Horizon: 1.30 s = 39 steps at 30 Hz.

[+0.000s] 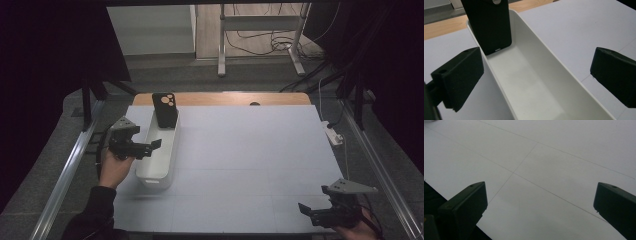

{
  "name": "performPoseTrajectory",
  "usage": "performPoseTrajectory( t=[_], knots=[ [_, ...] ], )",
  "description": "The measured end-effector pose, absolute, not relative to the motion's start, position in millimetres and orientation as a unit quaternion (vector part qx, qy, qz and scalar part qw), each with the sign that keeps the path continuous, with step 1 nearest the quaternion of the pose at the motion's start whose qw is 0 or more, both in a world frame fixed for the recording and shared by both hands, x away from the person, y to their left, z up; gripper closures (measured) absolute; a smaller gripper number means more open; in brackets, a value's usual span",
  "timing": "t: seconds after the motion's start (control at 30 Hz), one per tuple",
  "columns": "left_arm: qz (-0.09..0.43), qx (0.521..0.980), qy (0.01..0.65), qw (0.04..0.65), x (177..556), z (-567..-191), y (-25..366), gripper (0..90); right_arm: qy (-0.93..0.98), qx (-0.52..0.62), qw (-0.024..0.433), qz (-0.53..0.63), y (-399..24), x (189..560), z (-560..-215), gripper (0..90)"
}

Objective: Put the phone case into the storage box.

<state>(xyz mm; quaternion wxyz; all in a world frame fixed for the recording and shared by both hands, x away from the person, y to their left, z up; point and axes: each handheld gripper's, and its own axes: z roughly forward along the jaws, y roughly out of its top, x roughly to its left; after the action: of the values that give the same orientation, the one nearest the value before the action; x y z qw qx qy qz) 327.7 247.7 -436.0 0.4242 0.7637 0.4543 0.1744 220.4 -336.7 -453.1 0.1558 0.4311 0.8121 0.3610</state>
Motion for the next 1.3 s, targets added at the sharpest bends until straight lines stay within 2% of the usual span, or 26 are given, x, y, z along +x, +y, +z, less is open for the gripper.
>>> performPoseTrajectory(
  t=[1.3],
  knots=[
    [0.167, 0.765, 0.443, 0.437, 272.6, -439.5, 235.0, 0.0, 0.812, 0.432, 0.150, 0.362, -336.9, 221.1, -453.3, 0.0]
  ],
)
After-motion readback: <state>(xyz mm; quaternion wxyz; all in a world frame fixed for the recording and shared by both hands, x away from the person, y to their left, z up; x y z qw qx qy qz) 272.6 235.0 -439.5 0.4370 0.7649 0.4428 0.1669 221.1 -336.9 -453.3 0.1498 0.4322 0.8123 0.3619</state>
